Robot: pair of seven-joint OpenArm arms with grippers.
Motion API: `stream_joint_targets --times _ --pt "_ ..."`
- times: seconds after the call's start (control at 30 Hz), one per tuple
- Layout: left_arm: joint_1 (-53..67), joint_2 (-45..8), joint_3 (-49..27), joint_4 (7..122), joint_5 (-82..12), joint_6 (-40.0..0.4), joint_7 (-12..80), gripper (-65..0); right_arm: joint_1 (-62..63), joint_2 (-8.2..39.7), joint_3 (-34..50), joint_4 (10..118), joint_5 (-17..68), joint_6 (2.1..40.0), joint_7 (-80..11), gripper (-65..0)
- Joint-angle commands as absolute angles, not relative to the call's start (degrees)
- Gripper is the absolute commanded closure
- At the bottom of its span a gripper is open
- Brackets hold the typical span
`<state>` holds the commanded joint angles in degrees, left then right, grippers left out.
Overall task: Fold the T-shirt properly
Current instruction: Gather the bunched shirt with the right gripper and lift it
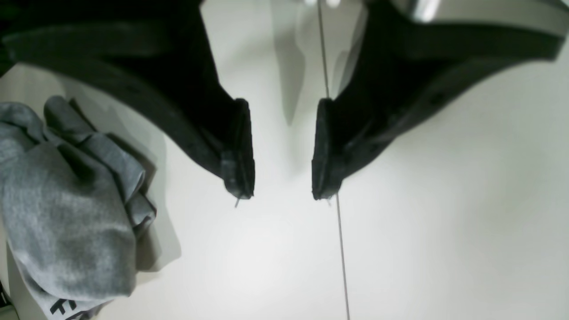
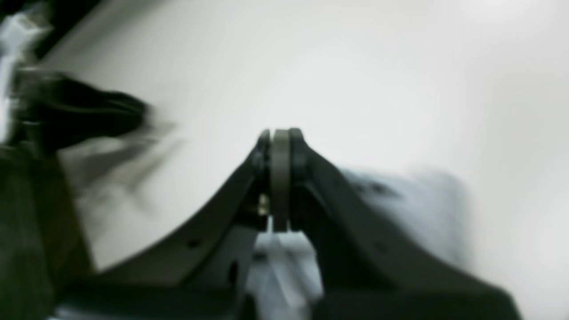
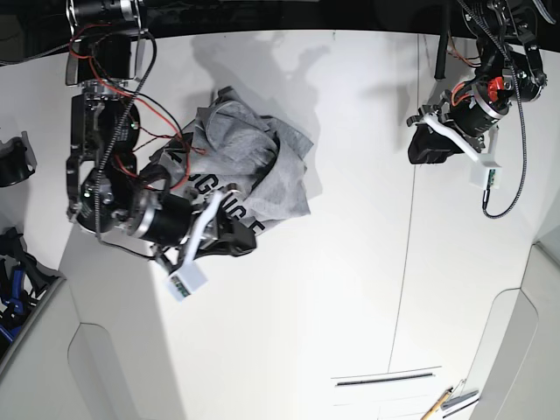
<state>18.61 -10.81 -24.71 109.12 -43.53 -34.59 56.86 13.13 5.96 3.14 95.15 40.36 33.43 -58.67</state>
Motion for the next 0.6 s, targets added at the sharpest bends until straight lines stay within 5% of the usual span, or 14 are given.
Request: stream_joint_targets --times 0.23,0.6 --pt "18.46 -10.76 -24.67 109.12 -45.63 -35.44 54.74 -22.1 3.53 8.23 5.19 95.15 49.01 34.76 -60.12 0.0" --pt "18.26 -10.61 -24.67 109.12 -45.56 -35.44 54.76 -22.1 -4.6 8.23 -8.21 95.18 51.53 34.98 -62.24 0.0"
